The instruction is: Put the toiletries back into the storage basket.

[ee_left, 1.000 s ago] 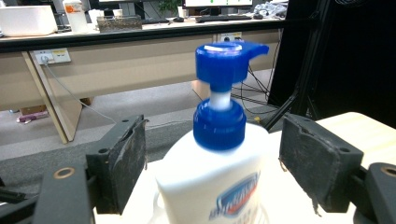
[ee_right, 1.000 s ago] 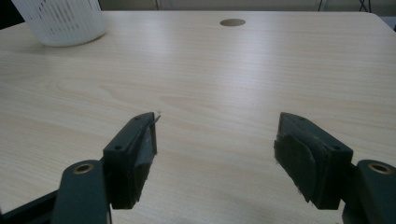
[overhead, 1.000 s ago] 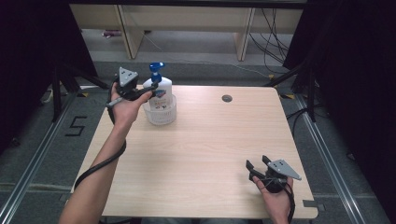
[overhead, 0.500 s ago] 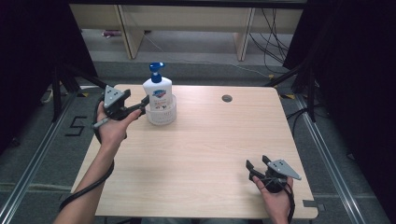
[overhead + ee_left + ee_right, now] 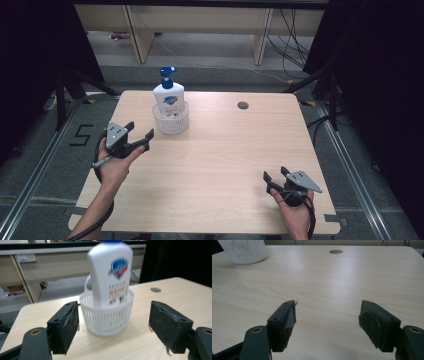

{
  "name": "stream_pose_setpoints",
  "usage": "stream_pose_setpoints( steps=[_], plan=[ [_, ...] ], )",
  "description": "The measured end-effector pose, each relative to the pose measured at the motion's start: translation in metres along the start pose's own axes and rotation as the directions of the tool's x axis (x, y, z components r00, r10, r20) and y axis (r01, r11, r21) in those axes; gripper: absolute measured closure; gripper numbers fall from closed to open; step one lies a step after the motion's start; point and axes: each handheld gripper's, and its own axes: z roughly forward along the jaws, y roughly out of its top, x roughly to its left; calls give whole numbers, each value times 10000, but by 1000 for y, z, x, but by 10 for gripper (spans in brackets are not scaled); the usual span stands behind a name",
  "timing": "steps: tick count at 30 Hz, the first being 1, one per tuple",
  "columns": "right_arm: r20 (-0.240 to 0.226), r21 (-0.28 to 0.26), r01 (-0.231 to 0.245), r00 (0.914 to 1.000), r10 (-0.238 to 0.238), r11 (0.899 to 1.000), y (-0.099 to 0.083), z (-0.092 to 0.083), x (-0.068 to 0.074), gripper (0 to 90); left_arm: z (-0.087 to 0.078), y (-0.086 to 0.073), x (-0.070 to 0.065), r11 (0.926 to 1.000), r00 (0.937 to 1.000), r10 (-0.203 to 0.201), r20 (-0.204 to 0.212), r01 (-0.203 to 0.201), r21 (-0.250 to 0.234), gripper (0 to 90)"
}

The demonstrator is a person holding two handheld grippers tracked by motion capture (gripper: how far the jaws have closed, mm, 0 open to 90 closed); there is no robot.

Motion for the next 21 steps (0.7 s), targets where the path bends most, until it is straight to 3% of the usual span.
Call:
stream_pose_setpoints(
  steps=[5, 7, 8, 9, 11, 12, 13, 21],
  plan=[
    [34, -72, 166, 9999, -166, 9998, 0, 1, -2, 302, -10, -30, 1, 9999, 10000, 37, 22, -38, 165, 254],
    [5, -67, -65, 10000, 65, 10000, 0, 1, 1, 302, -13, -41, 1, 9998, 10000, 1, -14, -1, 202, 258],
    [72, -139, 216, 9997, -215, 9997, 0, 1, -1, 302, -14, -46, 2, 9997, 10000, 4, -28, -3, 225, 259],
    [64, -106, 59, 10000, -58, 9999, -1, 2, 1, 302, -14, -52, 2, 9996, 10000, -58, -40, 59, 285, 260],
    [125, -153, 357, 9993, -355, 9992, 0, 2, -2, 302, -16, -66, 1, 9991, 10000, -8, -83, 11, 435, 261],
    [59, -132, 281, 9996, -281, 9995, 0, 1, -1, 302, -17, -70, 0, 9989, 9999, -52, -135, 58, 464, 265],
    [16, -93, -23, 10000, 23, 10000, 0, 1, 1, 302, -17, -70, 0, 9989, 9999, -52, -135, 58, 464, 265],
    [11, -89, -50, 10000, 50, 9999, 0, 1, 1, 301, -19, -79, -1, 9987, 9997, -62, -250, 74, 496, 263]
  ],
)
